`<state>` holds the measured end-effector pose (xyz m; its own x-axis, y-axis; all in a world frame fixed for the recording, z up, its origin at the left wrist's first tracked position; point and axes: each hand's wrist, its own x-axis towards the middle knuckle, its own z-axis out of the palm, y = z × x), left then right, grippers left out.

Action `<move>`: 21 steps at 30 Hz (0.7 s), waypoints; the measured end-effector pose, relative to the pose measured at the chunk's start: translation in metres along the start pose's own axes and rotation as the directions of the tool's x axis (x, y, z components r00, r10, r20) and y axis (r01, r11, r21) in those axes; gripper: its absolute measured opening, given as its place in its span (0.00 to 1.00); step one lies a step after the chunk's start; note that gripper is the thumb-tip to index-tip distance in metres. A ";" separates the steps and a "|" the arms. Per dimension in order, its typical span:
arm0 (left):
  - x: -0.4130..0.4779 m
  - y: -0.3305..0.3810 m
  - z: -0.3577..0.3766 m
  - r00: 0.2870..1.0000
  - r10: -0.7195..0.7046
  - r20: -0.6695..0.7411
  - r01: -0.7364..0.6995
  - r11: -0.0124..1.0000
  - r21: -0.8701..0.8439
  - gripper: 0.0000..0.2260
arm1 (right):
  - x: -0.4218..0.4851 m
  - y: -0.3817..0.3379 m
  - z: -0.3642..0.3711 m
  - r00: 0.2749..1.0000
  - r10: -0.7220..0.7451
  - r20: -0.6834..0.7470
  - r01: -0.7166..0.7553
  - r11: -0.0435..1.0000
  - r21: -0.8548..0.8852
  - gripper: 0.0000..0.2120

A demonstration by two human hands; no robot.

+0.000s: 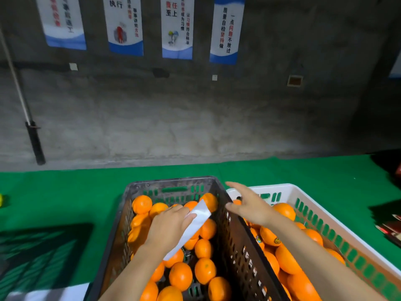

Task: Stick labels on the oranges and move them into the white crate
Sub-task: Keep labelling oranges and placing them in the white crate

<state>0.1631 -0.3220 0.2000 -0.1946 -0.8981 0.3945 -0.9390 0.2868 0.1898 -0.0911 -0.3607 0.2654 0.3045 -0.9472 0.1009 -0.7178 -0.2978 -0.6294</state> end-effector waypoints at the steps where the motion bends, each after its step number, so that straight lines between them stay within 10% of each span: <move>1: -0.001 0.002 -0.004 1.000 -0.016 -0.002 0.016 0.999 -0.039 0.15 | -0.002 -0.015 0.005 0.994 -0.052 0.094 0.053 0.998 -0.014 0.36; 4: -0.006 0.012 -0.024 0.999 -0.042 -0.019 0.039 0.988 -0.149 0.18 | -0.011 -0.055 0.010 0.967 -0.159 0.198 0.165 0.986 -0.014 0.35; 8: -0.018 0.019 -0.059 0.991 -0.122 -0.054 0.102 0.952 -0.288 0.20 | -0.037 -0.091 0.004 0.949 -0.306 0.067 0.290 0.939 0.185 0.06; 14: -0.053 0.020 -0.115 0.943 -0.292 -0.158 0.187 0.861 -0.474 0.23 | -0.086 -0.121 -0.014 0.959 -0.238 -0.153 0.275 0.907 0.317 0.09; 19: -0.086 0.025 -0.140 0.849 -0.529 -0.008 0.236 0.392 -0.889 0.33 | -0.116 -0.125 -0.012 0.956 -0.180 -0.233 0.267 0.862 0.431 0.07; 21: -0.101 0.021 -0.146 0.871 -0.484 0.086 0.283 0.351 -0.892 0.23 | -0.127 -0.124 -0.009 0.968 -0.120 -0.221 0.221 0.824 0.522 0.05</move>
<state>0.2043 -0.1764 0.2948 0.2603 -0.9497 0.1744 -0.1319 0.1440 0.9808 -0.0462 -0.2040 0.3378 0.2423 -0.9074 0.3434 -0.1974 -0.3926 -0.8983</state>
